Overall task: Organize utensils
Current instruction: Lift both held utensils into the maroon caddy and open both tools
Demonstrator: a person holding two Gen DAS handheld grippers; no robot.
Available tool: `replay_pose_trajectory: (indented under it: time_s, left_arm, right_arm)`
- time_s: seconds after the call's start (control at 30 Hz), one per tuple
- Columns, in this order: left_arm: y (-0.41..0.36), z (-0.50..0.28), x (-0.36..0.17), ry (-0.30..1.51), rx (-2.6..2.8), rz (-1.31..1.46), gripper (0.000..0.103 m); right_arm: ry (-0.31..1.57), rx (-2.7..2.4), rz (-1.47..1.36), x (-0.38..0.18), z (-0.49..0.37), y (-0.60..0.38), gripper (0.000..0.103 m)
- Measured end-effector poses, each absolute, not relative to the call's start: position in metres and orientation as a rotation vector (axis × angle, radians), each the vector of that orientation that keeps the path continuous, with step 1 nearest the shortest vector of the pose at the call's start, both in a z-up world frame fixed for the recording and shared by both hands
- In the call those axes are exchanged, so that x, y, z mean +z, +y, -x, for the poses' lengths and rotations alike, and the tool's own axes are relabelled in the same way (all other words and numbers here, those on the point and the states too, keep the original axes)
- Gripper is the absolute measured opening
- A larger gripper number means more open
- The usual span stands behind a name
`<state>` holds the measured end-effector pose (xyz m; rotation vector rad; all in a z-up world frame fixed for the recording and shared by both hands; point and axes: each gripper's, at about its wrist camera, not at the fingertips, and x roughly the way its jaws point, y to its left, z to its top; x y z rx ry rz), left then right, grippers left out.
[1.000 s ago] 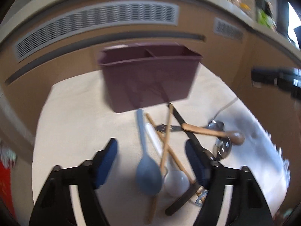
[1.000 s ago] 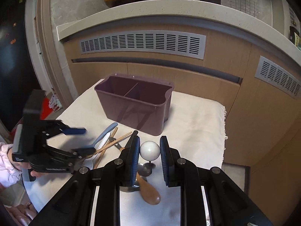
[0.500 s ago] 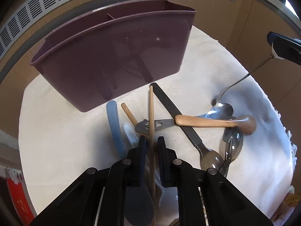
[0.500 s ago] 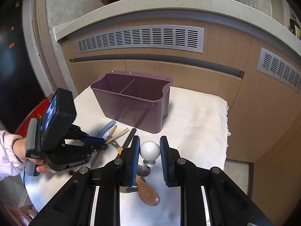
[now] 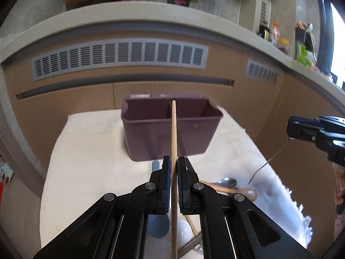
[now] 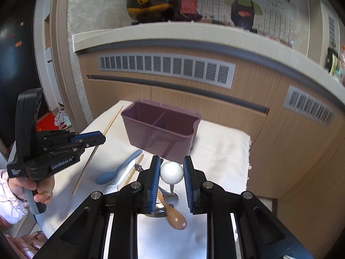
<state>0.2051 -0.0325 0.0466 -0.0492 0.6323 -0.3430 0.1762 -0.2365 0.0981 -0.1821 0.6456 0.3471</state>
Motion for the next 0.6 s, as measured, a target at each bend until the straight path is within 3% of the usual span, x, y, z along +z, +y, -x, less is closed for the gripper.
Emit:
replay_pose_trajectory:
  time_s: [0.33, 0.6]
  left_arm:
    - [-0.025, -0.185, 0.126, 0.391, -0.331, 0.119, 0.006]
    - [-0.026, -0.207, 0.222, 0.030, -0.354, 0.128, 0.006]
  right_arm:
    - [0.538, 0.362, 0.164, 0.152, -0.164, -0.227, 0.019]
    - [0.312, 0.329, 0.142, 0.238, -0.196, -0.227, 0.019]
